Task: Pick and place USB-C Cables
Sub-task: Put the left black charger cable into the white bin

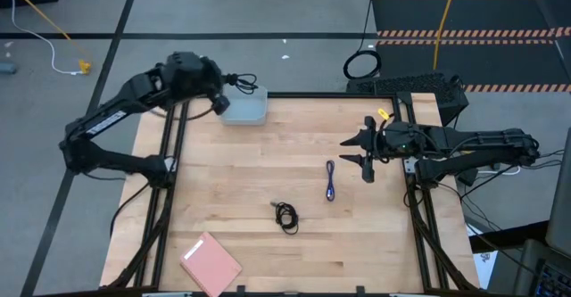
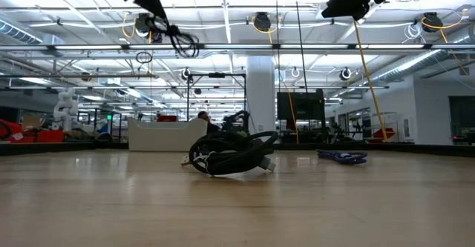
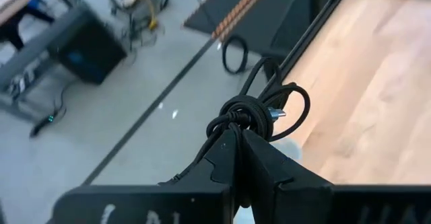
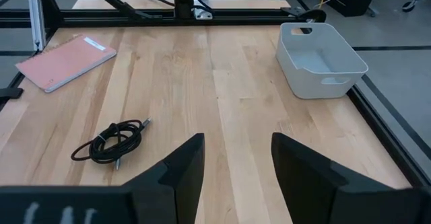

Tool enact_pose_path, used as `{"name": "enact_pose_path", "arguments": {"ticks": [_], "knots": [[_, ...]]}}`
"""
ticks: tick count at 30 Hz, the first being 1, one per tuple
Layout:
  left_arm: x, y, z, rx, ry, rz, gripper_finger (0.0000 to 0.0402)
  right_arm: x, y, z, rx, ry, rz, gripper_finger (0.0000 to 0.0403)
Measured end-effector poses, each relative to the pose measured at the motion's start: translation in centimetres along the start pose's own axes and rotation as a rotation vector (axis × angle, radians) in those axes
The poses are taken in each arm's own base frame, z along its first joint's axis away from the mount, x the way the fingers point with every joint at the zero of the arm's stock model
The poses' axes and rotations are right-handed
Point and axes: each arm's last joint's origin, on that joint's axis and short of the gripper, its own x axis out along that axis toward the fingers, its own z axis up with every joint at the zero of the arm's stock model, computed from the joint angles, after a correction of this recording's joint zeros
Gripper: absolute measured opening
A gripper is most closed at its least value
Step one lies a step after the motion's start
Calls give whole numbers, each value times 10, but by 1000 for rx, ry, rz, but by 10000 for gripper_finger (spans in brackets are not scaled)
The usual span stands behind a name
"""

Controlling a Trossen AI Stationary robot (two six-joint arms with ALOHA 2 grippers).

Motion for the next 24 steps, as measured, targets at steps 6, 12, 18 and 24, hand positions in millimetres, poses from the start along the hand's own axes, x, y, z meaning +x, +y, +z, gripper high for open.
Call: {"name": "enact_pose_path", "arguments": {"ticks": [6,12,18,24], "knots": [[52,12,-5,1,155,53,18,0,0,0,-14,0,0,164],[97,23,-21,15,323,9,18,0,0,0,-21,0,0,164],[128,21,-35,50,456,-38,31,0,0,0,-20,4,0,164],[155,14,-45,78,525,-92,9,0,0,0,-18,4,0,164]]}}
